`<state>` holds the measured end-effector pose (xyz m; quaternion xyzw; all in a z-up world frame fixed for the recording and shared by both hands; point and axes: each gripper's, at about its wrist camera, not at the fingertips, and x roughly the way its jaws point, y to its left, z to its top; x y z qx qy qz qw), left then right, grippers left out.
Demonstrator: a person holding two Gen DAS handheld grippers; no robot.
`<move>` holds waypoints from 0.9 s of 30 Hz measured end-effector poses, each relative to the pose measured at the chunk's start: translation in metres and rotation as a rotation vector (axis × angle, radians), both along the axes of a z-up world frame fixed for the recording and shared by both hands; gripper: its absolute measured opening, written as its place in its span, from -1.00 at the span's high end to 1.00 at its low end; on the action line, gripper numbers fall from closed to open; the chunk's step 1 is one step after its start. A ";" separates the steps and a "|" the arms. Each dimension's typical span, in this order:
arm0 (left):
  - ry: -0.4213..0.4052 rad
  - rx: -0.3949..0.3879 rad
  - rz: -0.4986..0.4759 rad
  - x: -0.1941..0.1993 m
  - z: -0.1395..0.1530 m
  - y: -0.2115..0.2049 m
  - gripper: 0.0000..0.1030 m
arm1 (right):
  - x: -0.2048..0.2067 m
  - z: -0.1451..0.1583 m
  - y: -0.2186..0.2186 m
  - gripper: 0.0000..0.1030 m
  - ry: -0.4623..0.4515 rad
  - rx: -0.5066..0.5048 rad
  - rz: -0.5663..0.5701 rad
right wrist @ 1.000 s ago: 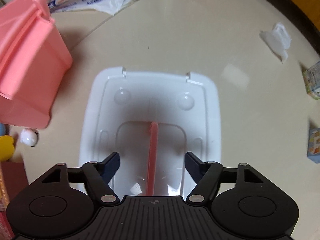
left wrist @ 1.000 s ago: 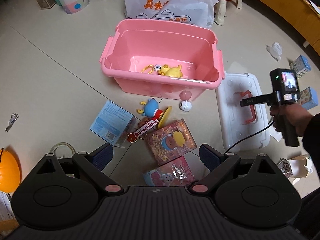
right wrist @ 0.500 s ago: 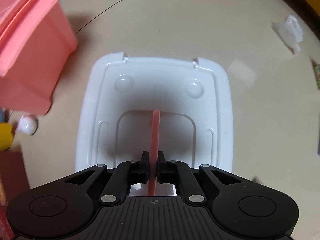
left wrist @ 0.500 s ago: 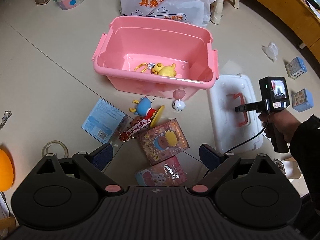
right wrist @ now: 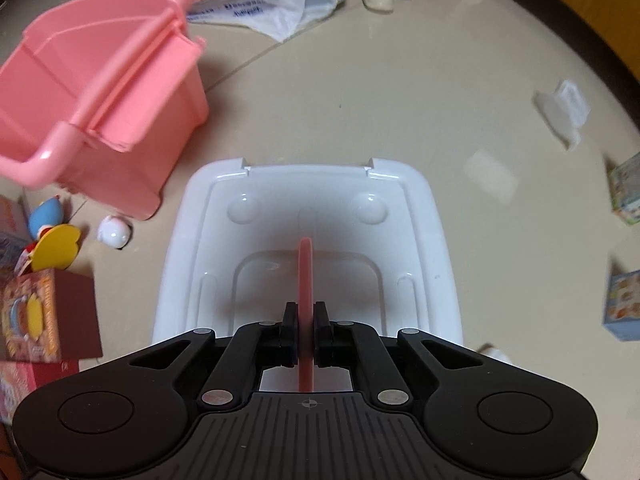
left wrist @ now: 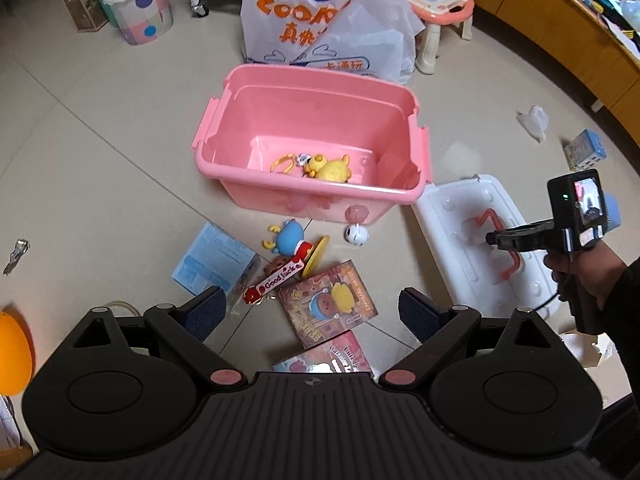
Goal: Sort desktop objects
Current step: 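Close the right gripper on the pink handle, then lift the white lid by its handle and carry it over the pink bin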
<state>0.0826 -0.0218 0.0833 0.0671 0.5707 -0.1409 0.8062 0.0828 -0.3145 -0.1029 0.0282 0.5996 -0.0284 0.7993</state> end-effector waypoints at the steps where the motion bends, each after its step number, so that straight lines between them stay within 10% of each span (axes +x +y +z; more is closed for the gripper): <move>1: -0.002 -0.003 -0.001 -0.001 0.001 0.000 -0.85 | -0.003 0.007 -0.001 0.89 -0.006 -0.005 0.007; 27: -0.038 -0.002 0.128 0.003 0.012 0.043 -0.85 | -0.039 0.146 0.028 0.89 -0.169 -0.166 0.284</move>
